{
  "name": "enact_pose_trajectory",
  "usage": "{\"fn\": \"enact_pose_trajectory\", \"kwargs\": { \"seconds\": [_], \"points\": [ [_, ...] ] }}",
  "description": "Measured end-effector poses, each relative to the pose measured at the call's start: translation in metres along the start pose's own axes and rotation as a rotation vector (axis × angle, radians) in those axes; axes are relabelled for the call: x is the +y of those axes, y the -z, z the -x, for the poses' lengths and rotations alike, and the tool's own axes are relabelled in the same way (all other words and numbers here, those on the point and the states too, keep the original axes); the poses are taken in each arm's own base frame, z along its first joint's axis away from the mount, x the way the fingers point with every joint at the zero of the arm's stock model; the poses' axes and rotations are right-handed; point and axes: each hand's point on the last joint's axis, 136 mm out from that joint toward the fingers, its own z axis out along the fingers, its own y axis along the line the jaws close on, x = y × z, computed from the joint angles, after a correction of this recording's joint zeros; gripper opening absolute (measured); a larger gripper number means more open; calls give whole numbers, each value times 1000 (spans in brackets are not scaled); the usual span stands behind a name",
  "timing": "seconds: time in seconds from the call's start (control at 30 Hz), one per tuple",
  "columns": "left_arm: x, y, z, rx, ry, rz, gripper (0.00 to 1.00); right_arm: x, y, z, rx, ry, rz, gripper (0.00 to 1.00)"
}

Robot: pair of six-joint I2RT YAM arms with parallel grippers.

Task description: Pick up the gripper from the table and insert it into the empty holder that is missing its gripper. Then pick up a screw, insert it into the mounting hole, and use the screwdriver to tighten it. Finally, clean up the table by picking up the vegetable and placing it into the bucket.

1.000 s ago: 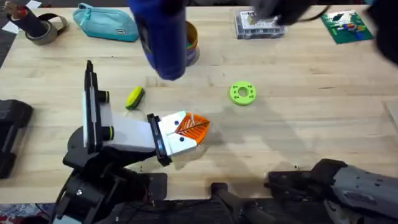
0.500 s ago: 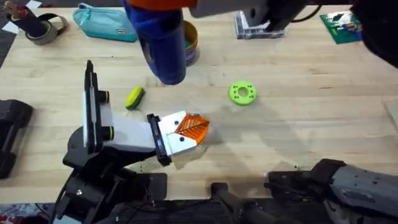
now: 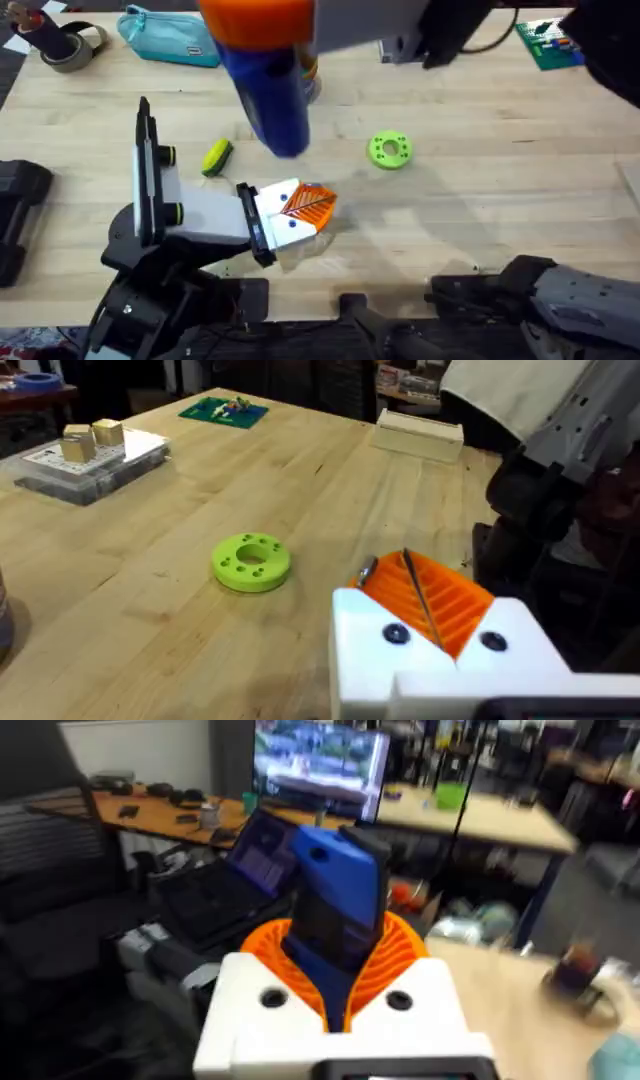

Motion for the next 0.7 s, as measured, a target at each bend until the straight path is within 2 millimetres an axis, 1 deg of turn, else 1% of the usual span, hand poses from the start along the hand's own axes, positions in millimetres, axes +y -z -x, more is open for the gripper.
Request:
{"fn": "enact_pose_trajectory", "kwargs": {
  "seconds": [0.1, 0.17, 0.2, 0.5, 0.7],
  "points": [
    [0, 0, 0, 0, 0, 0, 13, 0, 1, -22, 61, -106, -3, 63],
    [0, 0, 0, 0, 0, 0, 13, 0, 3, -32, 89, -129, -6, 63],
    [0, 0, 0, 0, 0, 0, 13, -1, 4, -34, 93, -121, -9, 64],
    [0, 0, 0, 0, 0, 0, 13, -4, 6, -34, 93, -28, -16, 64],
    [0, 0, 0, 0, 0, 0, 13, -4, 6, -34, 93, -23, -16, 64]
  ]
}}
